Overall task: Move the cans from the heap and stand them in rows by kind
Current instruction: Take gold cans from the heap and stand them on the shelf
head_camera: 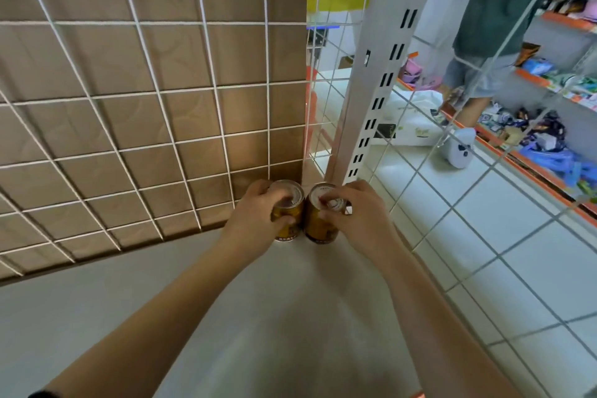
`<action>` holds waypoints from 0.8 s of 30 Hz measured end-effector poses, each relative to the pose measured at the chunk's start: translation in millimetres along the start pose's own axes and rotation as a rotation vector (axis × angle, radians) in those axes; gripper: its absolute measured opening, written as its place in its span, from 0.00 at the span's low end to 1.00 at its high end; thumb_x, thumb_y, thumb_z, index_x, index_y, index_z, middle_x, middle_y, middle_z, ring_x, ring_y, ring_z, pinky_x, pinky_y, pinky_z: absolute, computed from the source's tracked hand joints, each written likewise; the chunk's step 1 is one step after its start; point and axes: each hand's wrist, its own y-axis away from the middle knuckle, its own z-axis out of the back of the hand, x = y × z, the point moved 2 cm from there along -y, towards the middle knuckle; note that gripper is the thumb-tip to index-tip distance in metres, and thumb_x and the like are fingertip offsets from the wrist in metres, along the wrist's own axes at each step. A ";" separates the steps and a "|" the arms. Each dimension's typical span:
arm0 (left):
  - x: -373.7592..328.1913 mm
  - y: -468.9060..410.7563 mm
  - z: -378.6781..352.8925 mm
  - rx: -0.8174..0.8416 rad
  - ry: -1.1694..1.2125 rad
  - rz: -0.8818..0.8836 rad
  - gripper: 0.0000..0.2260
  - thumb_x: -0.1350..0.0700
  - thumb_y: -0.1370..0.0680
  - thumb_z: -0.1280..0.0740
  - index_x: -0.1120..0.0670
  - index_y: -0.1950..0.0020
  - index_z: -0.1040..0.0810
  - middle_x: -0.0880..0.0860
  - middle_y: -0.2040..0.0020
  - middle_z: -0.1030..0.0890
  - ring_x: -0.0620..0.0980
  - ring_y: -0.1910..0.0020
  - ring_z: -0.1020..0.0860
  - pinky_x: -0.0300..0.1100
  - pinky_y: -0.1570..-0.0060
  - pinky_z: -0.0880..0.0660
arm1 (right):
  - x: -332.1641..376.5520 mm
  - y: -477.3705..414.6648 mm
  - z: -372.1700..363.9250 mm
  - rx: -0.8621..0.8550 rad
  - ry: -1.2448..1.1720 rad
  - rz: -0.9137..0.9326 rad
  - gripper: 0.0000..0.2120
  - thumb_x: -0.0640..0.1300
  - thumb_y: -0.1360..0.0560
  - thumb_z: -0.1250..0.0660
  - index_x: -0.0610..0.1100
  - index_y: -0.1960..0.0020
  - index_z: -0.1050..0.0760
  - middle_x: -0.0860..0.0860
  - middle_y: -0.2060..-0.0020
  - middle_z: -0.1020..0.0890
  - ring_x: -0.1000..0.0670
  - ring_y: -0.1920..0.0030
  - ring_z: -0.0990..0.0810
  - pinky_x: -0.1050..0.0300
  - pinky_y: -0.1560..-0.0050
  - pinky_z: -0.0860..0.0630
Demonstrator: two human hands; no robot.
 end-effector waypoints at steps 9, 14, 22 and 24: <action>1.2 -7.1 -9.9 -0.068 -0.092 0.049 0.19 0.53 0.24 0.32 0.48 0.33 0.26 0.55 0.35 0.34 0.56 0.37 0.30 0.49 0.34 0.33 | -2.7 -6.9 -10.8 -0.197 0.144 -0.025 0.20 0.58 0.28 0.33 0.54 0.38 0.28 0.51 0.47 0.30 0.48 0.50 0.25 0.50 0.52 0.23; 1.8 -6.2 -13.5 -0.127 -0.050 0.004 0.18 0.56 0.25 0.31 0.51 0.35 0.23 0.56 0.36 0.31 0.55 0.38 0.29 0.42 0.36 0.33 | -3.2 -11.8 -12.2 -0.203 0.129 -0.043 0.23 0.59 0.28 0.32 0.51 0.37 0.28 0.51 0.49 0.29 0.47 0.50 0.25 0.50 0.50 0.25; 2.0 1.1 -11.5 -0.057 -0.068 -0.004 0.25 0.54 0.24 0.33 0.49 0.28 0.34 0.54 0.30 0.34 0.55 0.34 0.31 0.43 0.36 0.34 | 1.9 11.3 -16.6 -0.112 0.200 -0.038 0.36 0.55 0.28 0.32 0.55 0.26 0.47 0.45 0.31 0.36 0.42 0.34 0.32 0.43 0.43 0.26; 1.6 10.2 -5.7 -0.040 -0.076 -0.007 0.29 0.53 0.25 0.32 0.48 0.26 0.39 0.54 0.30 0.33 0.56 0.35 0.31 0.46 0.39 0.32 | 2.2 28.5 -18.6 -0.092 0.183 -0.051 0.39 0.55 0.27 0.33 0.54 0.25 0.52 0.45 0.29 0.39 0.41 0.30 0.36 0.43 0.37 0.30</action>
